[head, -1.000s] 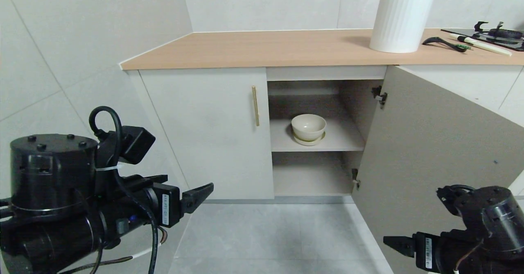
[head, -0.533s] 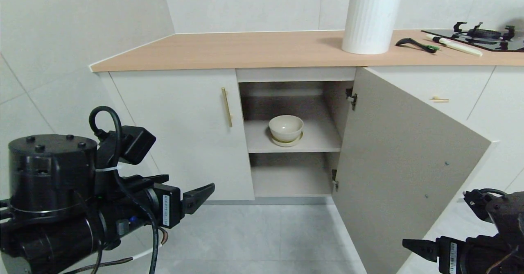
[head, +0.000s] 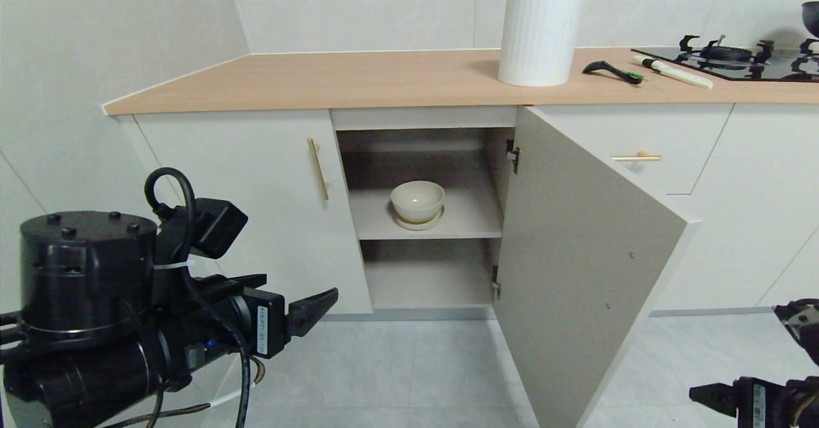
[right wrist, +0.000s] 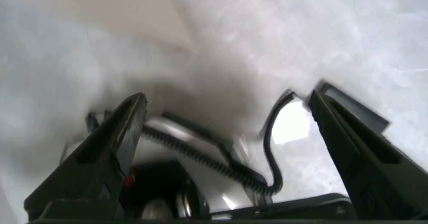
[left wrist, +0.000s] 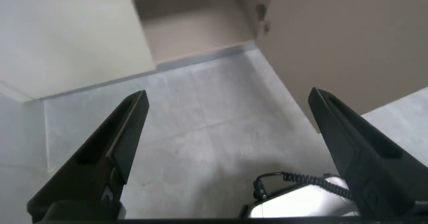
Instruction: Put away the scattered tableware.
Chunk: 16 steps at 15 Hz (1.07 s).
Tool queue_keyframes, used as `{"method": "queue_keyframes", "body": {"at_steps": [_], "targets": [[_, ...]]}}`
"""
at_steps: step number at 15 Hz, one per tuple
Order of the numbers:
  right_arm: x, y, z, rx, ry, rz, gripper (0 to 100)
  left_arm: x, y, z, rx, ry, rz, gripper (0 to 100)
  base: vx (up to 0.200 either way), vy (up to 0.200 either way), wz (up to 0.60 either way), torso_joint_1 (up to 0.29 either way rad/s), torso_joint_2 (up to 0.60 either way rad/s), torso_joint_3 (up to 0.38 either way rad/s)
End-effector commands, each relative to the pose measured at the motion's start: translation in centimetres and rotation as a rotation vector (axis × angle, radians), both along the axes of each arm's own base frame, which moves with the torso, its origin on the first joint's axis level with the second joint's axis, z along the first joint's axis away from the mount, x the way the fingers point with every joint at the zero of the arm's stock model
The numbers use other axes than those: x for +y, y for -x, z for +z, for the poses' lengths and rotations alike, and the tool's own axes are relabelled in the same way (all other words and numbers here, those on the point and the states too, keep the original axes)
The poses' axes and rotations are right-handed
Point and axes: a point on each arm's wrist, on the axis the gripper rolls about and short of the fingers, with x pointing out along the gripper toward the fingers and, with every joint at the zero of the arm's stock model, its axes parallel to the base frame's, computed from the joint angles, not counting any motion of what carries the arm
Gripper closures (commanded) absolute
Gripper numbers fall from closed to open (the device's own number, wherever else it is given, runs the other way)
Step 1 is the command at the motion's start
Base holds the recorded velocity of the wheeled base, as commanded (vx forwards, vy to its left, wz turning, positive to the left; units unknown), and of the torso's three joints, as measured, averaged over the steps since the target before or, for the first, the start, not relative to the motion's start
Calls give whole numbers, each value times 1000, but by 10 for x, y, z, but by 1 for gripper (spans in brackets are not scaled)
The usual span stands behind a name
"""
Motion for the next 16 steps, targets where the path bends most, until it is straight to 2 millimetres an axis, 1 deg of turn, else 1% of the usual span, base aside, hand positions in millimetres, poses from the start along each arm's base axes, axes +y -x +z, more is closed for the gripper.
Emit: {"method": "queue_keyframes", "body": {"at_steps": [1,3,4,5,6,7,9,12,14,16], "targets": [[-16,-14,15,-69,8,-99,0,0,0,0,-2,1,-1,0,0,0,0,0,0,0],[-27,-39,24,-143,11,-137,0,0,0,1,-5,3,-1,0,0,0,0,0,0,0],[-31,-46,23,-147,24,-138,0,0,1,2,-7,4,-1,0,0,0,0,0,0,0],[-39,-60,20,-153,69,-135,0,0,1,2,-7,4,-1,0,0,0,0,0,0,0],[-45,-81,16,-198,72,-155,0,0,1,2,-10,6,-1,0,0,0,0,0,0,0],[-45,-95,13,-226,58,-148,0,0,1,3,-13,7,-1,0,0,0,0,0,0,0],[-44,-113,6,-250,27,-120,0,1,1,4,-18,10,-1,0,0,0,0,0,0,0],[-39,-137,-2,-236,-20,-61,0,0,1,4,-19,12,0,0,0,0,0,0,0,0],[-31,-147,-4,-236,-40,-18,0,0,1,5,-20,13,0,0,0,0,0,0,0,0],[-19,-161,4,-272,-78,48,0,0,0,3,-14,11,0,0,0,0,0,0,0,0]]}}
